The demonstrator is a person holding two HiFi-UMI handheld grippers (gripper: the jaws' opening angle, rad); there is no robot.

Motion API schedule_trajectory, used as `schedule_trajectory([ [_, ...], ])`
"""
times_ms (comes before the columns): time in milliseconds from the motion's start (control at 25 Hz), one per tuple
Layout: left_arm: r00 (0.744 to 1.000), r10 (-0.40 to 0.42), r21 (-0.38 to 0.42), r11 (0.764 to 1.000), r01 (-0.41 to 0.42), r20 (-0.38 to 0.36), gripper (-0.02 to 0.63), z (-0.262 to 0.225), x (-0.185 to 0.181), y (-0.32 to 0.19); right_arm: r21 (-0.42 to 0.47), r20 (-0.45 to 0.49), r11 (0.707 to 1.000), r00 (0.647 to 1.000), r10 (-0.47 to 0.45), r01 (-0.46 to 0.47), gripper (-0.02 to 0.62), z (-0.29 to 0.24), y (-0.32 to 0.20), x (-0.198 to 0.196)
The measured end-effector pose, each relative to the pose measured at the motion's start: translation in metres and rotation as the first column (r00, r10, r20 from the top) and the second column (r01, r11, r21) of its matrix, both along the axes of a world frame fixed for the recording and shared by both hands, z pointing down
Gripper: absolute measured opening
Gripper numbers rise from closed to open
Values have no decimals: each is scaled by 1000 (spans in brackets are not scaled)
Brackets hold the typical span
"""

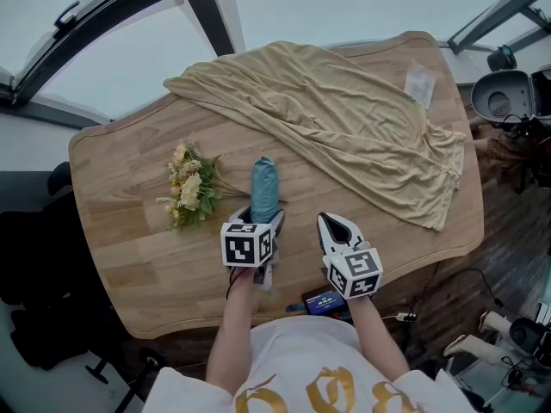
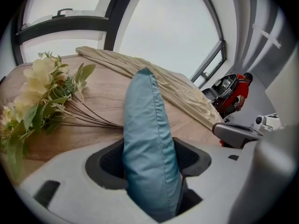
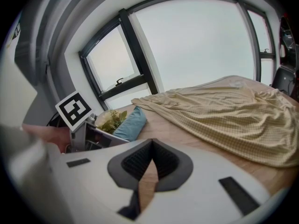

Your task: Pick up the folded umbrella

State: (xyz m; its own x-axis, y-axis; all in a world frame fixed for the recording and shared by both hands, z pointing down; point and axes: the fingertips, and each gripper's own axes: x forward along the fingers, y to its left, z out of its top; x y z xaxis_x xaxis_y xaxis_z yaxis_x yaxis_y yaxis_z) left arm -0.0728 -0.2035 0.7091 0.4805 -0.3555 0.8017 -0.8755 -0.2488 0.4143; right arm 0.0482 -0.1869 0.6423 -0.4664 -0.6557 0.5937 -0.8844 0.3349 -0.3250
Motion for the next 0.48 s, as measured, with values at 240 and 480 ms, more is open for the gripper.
schedule_trajectory([
  [240,1000,0,29,1000,0,-6,304,-4,0,0,15,2,1000,1000,13,-13,11,-7,-1,4],
  [480,1000,2,53,999,-1,-13,302,-10,3,6,29,3,999,1000,13,-13,11,-14,-2,8],
])
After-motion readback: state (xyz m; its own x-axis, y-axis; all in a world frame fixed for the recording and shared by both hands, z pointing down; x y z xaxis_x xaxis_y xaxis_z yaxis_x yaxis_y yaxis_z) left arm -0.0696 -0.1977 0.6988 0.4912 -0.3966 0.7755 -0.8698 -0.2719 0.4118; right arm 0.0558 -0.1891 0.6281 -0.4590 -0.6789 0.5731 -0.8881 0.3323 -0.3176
